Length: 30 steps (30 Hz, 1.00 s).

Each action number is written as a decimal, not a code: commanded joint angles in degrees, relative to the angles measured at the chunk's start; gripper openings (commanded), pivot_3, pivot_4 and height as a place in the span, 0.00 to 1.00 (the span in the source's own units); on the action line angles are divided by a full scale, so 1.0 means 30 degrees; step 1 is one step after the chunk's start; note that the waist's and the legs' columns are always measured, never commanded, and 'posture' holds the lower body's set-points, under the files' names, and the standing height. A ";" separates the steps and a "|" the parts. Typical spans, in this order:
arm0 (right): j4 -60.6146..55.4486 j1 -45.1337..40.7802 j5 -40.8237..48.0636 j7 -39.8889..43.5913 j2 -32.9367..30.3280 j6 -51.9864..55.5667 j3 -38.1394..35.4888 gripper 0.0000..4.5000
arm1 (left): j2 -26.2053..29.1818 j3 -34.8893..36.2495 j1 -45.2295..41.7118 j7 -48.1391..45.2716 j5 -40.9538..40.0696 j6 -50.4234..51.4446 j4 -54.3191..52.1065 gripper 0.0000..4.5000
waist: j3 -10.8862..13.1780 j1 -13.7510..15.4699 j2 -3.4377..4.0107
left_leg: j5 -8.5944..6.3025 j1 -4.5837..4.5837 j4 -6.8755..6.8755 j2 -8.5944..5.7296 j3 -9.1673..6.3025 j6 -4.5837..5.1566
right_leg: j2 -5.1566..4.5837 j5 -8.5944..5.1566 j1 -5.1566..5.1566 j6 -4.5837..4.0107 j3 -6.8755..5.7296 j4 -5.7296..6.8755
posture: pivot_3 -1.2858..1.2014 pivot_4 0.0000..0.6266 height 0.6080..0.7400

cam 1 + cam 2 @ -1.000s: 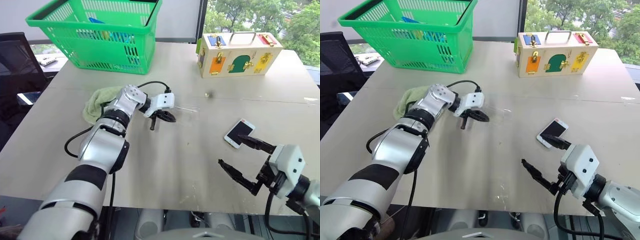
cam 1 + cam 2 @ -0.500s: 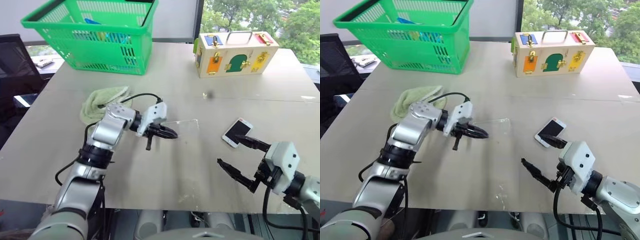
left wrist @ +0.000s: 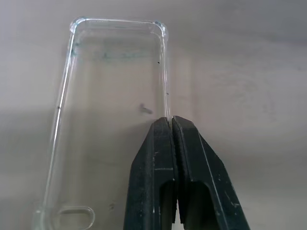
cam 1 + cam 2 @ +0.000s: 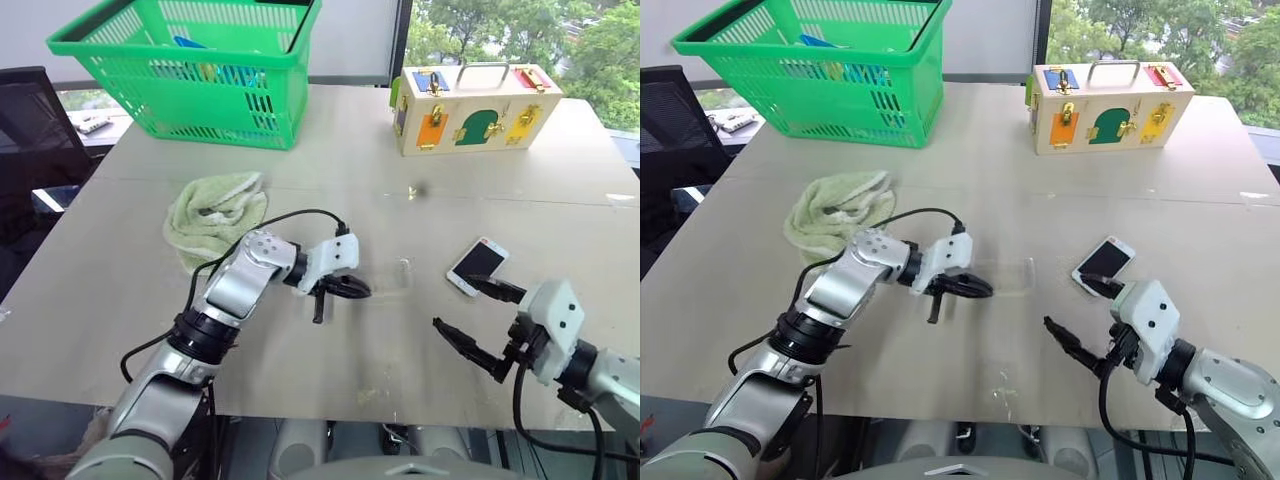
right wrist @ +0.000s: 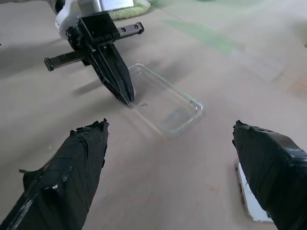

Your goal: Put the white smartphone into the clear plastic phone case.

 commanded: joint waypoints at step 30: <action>0.0260 -0.6872 -0.3813 -1.0767 0.5258 0.7103 0.2027 1.00 | 0.0818 0.7677 0.2693 0.4098 -0.8309 0.4750 -0.7675 1.00 | -0.0010 -0.0130 0.0024 | 0.0002 0.0004 -0.0015 0.0013 0.0008 -0.0003 | -0.0027 0.0003 -0.0023 -0.0002 0.0021 0.0019 | 0.52 0.24 1.00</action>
